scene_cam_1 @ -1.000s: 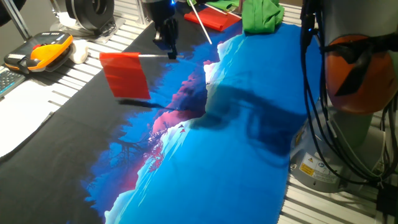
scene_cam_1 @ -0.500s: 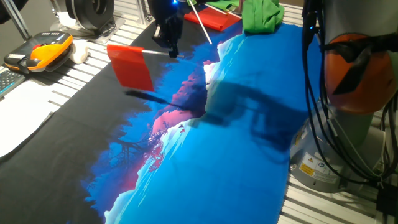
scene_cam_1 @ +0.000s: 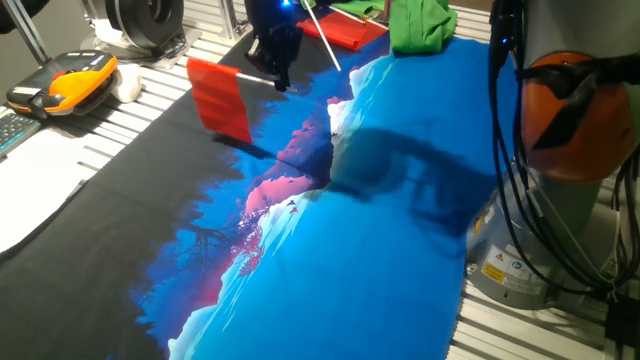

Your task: Wave the flag

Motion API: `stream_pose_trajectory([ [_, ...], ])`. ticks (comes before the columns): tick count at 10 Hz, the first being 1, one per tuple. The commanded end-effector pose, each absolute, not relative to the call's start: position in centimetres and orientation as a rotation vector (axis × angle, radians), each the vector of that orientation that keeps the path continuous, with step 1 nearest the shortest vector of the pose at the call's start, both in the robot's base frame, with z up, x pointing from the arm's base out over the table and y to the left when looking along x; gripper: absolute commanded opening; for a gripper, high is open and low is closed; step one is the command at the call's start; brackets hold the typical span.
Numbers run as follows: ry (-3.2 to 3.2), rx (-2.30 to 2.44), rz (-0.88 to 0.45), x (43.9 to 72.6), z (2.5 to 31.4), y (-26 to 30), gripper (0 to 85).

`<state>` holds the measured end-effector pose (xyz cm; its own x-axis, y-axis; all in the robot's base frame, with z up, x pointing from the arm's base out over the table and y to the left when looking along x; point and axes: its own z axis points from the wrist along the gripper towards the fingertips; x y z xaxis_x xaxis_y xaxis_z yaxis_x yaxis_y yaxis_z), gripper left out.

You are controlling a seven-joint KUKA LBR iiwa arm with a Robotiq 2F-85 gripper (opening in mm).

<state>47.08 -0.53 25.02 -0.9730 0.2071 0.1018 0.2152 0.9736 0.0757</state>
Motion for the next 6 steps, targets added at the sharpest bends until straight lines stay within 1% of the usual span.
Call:
stream_pose_trajectory([
  [1,-2.681,-1.564,-0.116,46.94,25.04,-0.51,0.0],
  [2,-2.64,-1.655,-0.086,46.9,25.05,-0.5,0.0],
  [6,-2.472,-1.921,-0.1,46.91,24.99,-0.81,0.0],
])
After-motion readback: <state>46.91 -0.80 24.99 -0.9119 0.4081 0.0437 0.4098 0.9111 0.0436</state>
